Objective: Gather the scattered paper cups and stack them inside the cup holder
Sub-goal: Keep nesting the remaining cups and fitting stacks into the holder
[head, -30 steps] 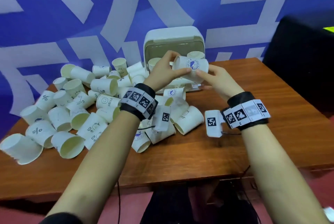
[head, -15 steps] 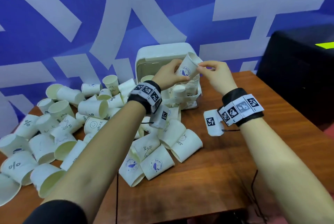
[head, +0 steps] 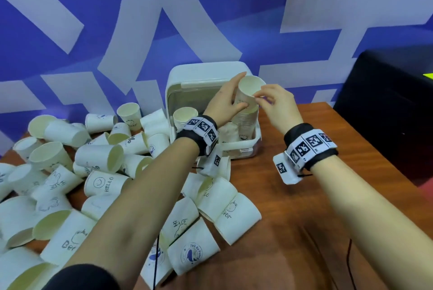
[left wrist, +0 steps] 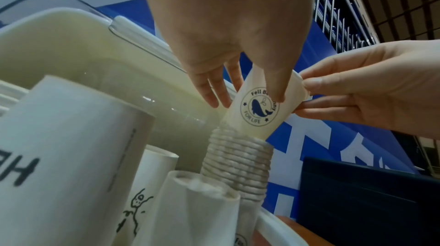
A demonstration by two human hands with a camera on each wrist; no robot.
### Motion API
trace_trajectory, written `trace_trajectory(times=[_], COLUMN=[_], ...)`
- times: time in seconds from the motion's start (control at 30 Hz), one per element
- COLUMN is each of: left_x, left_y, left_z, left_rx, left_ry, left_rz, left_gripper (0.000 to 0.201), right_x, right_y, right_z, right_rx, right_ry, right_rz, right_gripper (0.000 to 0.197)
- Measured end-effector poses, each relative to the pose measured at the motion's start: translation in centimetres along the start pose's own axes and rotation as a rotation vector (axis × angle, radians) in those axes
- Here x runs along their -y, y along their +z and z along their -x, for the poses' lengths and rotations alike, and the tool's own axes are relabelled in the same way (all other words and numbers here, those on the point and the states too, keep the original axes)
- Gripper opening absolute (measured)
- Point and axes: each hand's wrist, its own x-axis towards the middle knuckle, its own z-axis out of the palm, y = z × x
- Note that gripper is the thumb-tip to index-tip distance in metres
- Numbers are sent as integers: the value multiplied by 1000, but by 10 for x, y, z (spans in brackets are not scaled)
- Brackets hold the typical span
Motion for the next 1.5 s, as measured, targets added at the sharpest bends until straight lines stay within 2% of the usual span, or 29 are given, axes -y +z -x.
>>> trace_trajectory(times=[0.17,0.33,0.47,0.57,0.8,0.9,1.0,1.07,1.2,1.3,1.4,1.5], left_x=[13,24,36,43,34,29,13,-1,-31,-49,-60,-61], left_y=[9,12,16,19,14,7,-5,-15,-32,-38,-41,-40], left_z=[4,8,7,5,6,10,22,36,77,112,142,164], left_rx=[-26,20,110,164,282,249,214,211,237,337,432,467], left_ry=[20,-30,-46,-99,-184,-167,-141,-108,-87,-125,-184,-187], left_rz=[-108,-198,-226,-322,-435,-410,-362,-338,-294,-313,-336,-356], left_gripper=[47,49,47,45,54,56,49,45,39,37,38,37], right_x=[-13,-20,-25,-31,-33,-27,-13,-1,22,33,40,42], right_y=[9,20,29,35,38,31,22,18,10,2,-2,2], right_z=[4,10,14,16,17,18,30,44,86,118,144,164], right_rx=[59,118,312,380,425,437,367,321,286,313,356,417], right_ry=[-13,49,100,114,159,138,149,159,202,293,335,371], right_rz=[71,110,186,192,186,145,38,7,7,-41,-69,-41], right_gripper=[17,25,41,52,65,72,77,72,48,36,32,29])
